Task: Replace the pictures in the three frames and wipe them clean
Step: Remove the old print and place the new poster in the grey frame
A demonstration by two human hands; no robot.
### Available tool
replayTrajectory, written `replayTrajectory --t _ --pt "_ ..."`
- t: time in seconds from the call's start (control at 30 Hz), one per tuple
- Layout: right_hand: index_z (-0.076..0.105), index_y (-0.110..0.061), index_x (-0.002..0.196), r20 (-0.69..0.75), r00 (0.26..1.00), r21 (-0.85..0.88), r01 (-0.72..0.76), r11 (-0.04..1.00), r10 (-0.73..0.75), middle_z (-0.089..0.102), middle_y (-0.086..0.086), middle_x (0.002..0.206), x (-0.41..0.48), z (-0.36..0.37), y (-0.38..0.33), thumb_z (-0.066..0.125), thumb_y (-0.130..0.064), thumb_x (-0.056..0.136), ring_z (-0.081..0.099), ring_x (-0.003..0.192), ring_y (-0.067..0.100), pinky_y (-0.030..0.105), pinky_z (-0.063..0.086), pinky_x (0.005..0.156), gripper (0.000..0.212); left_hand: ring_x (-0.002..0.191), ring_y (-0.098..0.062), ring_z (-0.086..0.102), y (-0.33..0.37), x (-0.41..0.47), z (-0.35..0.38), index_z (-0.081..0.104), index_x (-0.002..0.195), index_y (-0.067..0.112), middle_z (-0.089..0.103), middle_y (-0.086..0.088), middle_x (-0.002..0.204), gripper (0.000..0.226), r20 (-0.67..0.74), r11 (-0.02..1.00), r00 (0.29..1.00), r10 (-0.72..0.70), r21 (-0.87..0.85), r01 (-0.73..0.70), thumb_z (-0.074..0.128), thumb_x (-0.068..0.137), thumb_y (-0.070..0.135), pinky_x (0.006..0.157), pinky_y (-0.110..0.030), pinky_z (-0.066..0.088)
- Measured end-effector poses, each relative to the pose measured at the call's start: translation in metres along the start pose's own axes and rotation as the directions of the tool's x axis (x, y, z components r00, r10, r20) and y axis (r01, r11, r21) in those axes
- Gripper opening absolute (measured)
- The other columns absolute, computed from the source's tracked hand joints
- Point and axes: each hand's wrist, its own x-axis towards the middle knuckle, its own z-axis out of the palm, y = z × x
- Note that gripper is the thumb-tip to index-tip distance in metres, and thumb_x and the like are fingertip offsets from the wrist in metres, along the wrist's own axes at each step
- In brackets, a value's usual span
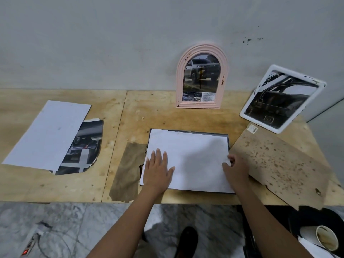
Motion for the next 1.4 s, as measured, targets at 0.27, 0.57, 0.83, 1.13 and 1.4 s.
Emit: replayTrajectory --t 0.27,0.57,0.83,1.13,1.4 --pt "0.055 -0.006 0.124 -0.005 1.000 -0.020 0.021 1.000 -0.021 0.056 0.013 0.121 0.004 0.001 0.002 0.056 -0.008 0.087 0.053 0.107 0.025 0.029 0.041 0.085 0.037 0.141 -0.028 0.016 0.008 0.000 -0.005 0.018 0.146 0.012 0.018 -0.012 0.153 0.060 -0.100 0.999 0.994 -0.036 0.028 0.039 0.025 0.098 0.047 0.112 -0.041 0.018" --pt "0.054 -0.004 0.107 -0.163 0.986 -0.053 -0.053 0.997 0.043 0.049 0.013 0.114 -0.006 -0.004 0.013 0.049 0.003 0.084 0.044 0.090 0.018 0.028 0.036 0.075 0.025 0.144 -0.034 -0.009 0.024 0.045 -0.021 0.015 0.146 0.018 0.001 -0.010 0.157 0.079 -0.030 0.999 0.999 0.012 0.034 -0.011 0.039 0.086 0.064 0.113 -0.053 0.006" --pt "0.051 -0.018 0.127 -0.113 0.988 -0.524 0.029 0.851 -0.104 0.040 0.004 0.140 0.005 -0.011 0.024 0.053 -0.010 0.084 0.032 0.127 0.027 0.044 0.028 0.097 0.044 0.141 -0.037 -0.021 0.028 0.054 -0.007 -0.004 0.148 0.030 -0.018 -0.007 0.156 0.103 0.033 0.997 0.997 0.070 0.038 -0.071 0.032 0.070 0.086 0.109 -0.062 -0.006" --pt "0.053 -0.019 0.128 -0.184 0.964 -0.525 0.070 0.848 -0.193 0.047 0.005 0.138 0.012 -0.006 0.029 0.053 -0.005 0.086 0.038 0.129 0.026 0.046 0.027 0.100 0.044 0.144 -0.033 -0.005 0.027 0.057 -0.011 0.003 0.149 0.028 0.002 -0.008 0.157 0.106 -0.031 0.994 0.995 0.091 0.063 -0.088 0.034 0.067 0.087 0.109 -0.064 0.002" --pt "0.060 -0.013 0.119 -0.343 0.906 -0.436 0.082 0.896 -0.249 0.056 0.005 0.127 0.002 -0.012 0.039 0.052 -0.005 0.088 0.049 0.121 0.025 0.049 0.027 0.103 0.033 0.143 -0.035 -0.010 0.037 0.064 -0.012 0.014 0.146 0.016 -0.003 -0.007 0.158 0.106 -0.047 0.995 0.995 0.088 0.047 -0.085 0.037 0.069 0.085 0.108 -0.067 0.002"
